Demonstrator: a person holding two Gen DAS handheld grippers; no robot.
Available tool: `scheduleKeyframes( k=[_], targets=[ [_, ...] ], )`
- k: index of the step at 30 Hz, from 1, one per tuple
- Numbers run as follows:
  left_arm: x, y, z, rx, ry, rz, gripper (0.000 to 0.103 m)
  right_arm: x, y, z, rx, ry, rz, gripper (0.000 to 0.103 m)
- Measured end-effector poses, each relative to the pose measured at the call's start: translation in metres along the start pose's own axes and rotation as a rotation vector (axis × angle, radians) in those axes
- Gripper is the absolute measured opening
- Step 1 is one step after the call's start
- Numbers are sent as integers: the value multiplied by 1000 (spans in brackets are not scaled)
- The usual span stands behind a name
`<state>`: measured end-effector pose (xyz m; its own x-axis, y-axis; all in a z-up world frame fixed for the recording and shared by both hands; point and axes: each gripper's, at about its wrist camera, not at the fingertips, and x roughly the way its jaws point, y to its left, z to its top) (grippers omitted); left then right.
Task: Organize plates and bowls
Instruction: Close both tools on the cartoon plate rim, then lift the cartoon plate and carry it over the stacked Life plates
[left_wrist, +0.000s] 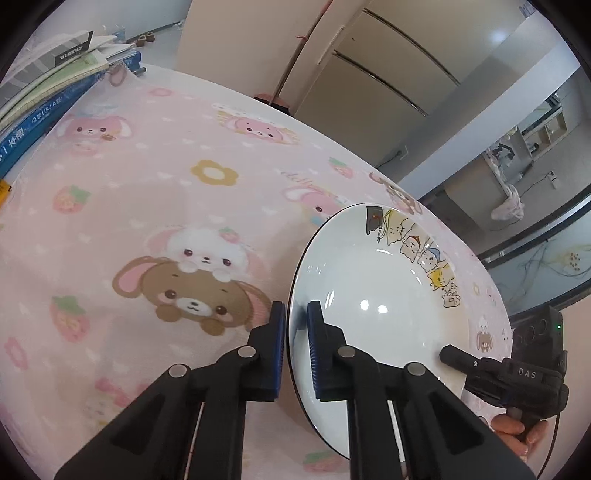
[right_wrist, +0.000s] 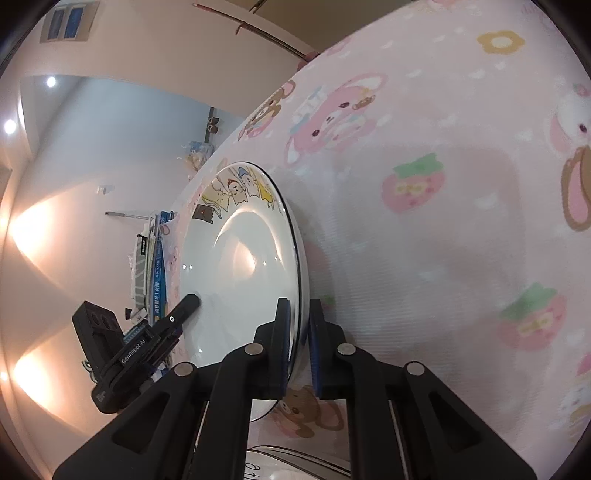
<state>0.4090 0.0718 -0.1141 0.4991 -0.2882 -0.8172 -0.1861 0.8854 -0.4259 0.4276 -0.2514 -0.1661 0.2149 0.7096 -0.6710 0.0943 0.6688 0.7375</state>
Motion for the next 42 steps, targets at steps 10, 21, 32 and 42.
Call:
scheduleKeyframes(
  k=[10, 21, 32, 42],
  targets=[
    [8, 6, -2, -23, 6, -62, 14, 3, -1, 1, -14, 3, 34, 10],
    [-25, -26, -1, 73, -62, 24, 13, -5, 13, -3, -64, -24, 17, 12],
    [-80, -45, 1, 111, -155, -14, 13, -49, 45, -13, -167, -118, 12, 12],
    [-205, -108, -29, 224, -393, -55, 12, -144, 104, -55, -291, -277, 52, 12]
  ],
)
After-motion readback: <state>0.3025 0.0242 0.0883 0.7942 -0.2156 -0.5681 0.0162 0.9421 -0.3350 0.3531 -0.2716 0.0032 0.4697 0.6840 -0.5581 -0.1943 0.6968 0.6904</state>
